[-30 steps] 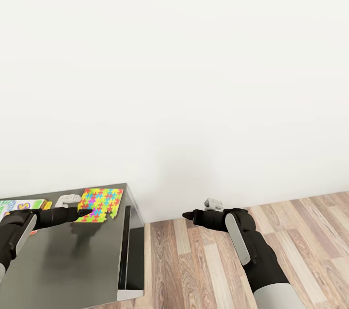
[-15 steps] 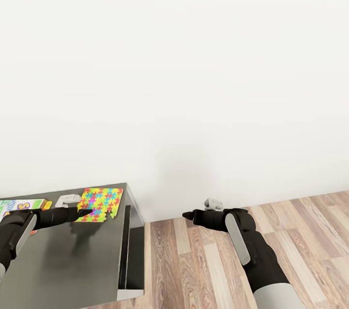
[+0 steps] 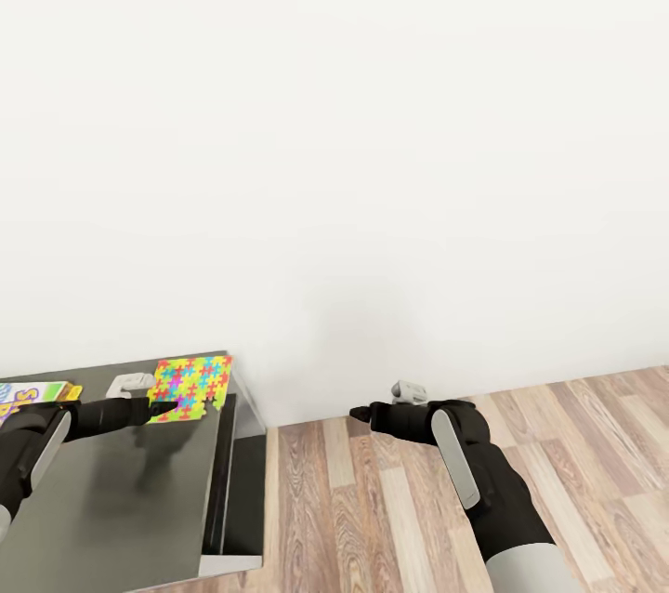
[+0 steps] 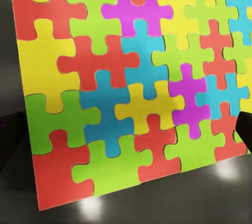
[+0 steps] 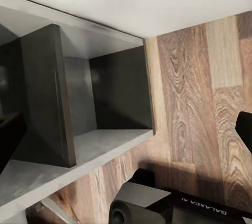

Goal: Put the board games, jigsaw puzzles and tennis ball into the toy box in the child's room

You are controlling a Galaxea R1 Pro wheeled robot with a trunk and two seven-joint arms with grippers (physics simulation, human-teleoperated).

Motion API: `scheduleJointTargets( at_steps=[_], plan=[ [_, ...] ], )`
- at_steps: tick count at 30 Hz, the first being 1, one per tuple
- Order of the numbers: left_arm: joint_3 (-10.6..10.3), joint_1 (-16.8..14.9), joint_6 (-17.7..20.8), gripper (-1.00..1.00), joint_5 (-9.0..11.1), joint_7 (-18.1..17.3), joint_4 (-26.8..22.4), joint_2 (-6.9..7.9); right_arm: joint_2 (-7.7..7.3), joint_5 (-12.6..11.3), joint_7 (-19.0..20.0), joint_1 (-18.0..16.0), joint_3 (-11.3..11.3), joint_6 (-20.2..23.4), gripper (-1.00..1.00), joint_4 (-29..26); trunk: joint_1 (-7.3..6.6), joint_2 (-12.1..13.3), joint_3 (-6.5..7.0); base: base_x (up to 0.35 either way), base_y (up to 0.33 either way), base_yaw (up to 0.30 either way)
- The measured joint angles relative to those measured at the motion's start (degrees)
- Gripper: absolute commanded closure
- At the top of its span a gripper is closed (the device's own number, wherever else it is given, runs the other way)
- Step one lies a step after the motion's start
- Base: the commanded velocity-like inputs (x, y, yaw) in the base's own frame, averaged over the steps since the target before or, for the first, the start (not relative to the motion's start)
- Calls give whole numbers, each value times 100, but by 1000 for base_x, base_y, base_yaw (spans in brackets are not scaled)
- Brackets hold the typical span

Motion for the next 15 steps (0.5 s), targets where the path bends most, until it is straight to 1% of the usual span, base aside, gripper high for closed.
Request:
scheduleJointTargets(
  at_steps=[4, 8, 12, 15],
  plan=[
    [0, 0, -5, -100, 0, 0, -3, 0, -1, -2, -1, 0, -2, 1, -100, 0, 0, 0, 0, 0, -174, 0],
    [0, 0, -4, -100, 0, 0, 0, 0, 0, -1, 0, 1, -1, -4, -100, 5, 0, 0, 0, 0, -85, 0],
    [0, 0, -6, -100, -1, 0, 1, 0, 0, -2, -1, 0, -2, -4, -100, 11, 0, 0, 0, 0, -177, 0],
    [0, 0, -4, -100, 0, 0, -2, 0, 0, -2, 0, 0, -1, -5, -100, 14, 0, 0, 0, 0, -65, 0]
  ],
)
